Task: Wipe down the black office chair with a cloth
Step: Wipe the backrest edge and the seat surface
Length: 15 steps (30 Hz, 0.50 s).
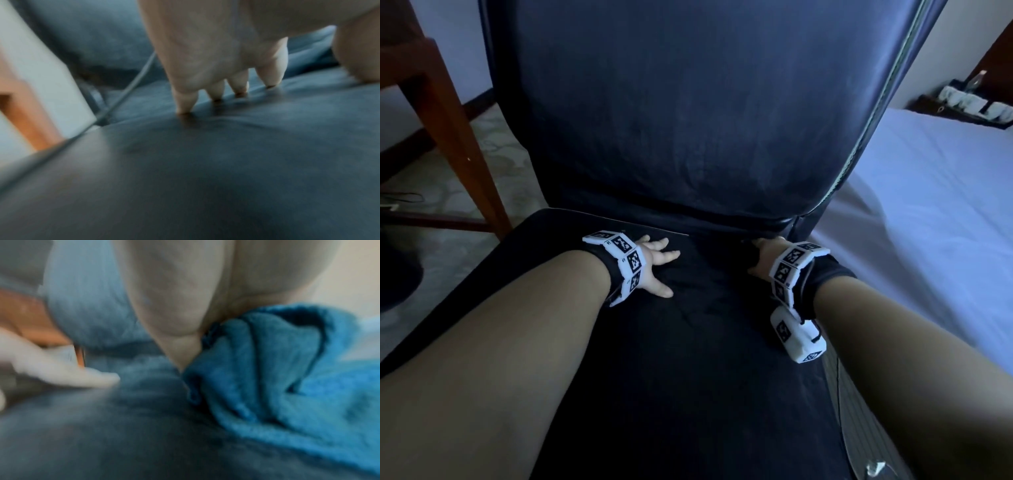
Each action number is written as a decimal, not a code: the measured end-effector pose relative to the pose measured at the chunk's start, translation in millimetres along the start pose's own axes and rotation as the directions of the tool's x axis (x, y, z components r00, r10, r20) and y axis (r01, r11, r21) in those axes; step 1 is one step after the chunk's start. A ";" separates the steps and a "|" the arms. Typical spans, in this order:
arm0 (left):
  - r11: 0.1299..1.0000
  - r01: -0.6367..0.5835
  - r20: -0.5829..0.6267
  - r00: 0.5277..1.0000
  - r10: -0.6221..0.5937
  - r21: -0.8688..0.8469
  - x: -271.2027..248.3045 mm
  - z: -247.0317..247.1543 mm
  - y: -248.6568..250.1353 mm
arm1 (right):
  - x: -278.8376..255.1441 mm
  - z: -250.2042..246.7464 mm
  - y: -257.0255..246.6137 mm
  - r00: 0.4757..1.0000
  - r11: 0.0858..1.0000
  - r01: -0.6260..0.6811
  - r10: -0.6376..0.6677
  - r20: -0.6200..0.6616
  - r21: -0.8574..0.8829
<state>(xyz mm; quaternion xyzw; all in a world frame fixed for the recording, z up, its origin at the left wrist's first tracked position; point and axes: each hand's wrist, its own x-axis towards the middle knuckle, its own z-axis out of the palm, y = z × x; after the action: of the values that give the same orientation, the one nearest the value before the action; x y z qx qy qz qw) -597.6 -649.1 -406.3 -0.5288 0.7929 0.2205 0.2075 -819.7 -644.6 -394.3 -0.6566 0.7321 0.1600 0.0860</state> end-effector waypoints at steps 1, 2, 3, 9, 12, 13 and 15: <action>1.000 0.011 0.003 1.000 -0.011 -0.010 -3.0 -0.6 -6.8 | -1.0 0.2 -3.3 1.000 1.000 0.008 -0.007 -0.028 0.026; 0.999 0.039 0.009 0.999 -0.039 -0.010 -6.5 -2.3 -15.4 | -0.1 -1.0 -8.7 0.999 0.998 0.004 -0.001 -0.042 0.055; 0.997 0.082 0.016 0.997 -0.082 -0.005 -10.4 -3.5 -26.6 | 0.7 -5.3 -16.9 0.999 0.997 0.006 -0.002 -0.045 0.077; 0.977 0.214 0.075 0.974 -0.215 0.025 -29.6 5.3 -84.6 | 5.6 -30.3 -78.8 0.982 0.978 0.191 -0.191 0.012 -0.077; 0.982 0.189 0.086 0.978 -0.187 -0.012 -27.8 11.7 -89.9 | 1.7 -27.1 -91.8 0.982 0.940 0.130 -0.078 0.173 -0.316; 0.983 0.182 0.080 0.980 -0.181 -0.007 -25.6 12.9 -91.3 | 2.4 -28.4 -96.5 0.971 0.901 0.168 -0.081 0.225 -0.399; 0.982 0.187 0.073 0.980 -0.185 -0.014 -27.4 10.6 -88.7 | 0.1 -36.0 -108.5 0.966 0.855 0.172 -0.051 0.252 -0.488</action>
<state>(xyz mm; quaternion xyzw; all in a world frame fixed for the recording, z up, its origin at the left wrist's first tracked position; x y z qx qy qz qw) -504.4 -653.1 -411.0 -0.5945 0.7297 0.2271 0.2501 -709.4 -666.6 -373.8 -0.6746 0.6097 0.4160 0.0039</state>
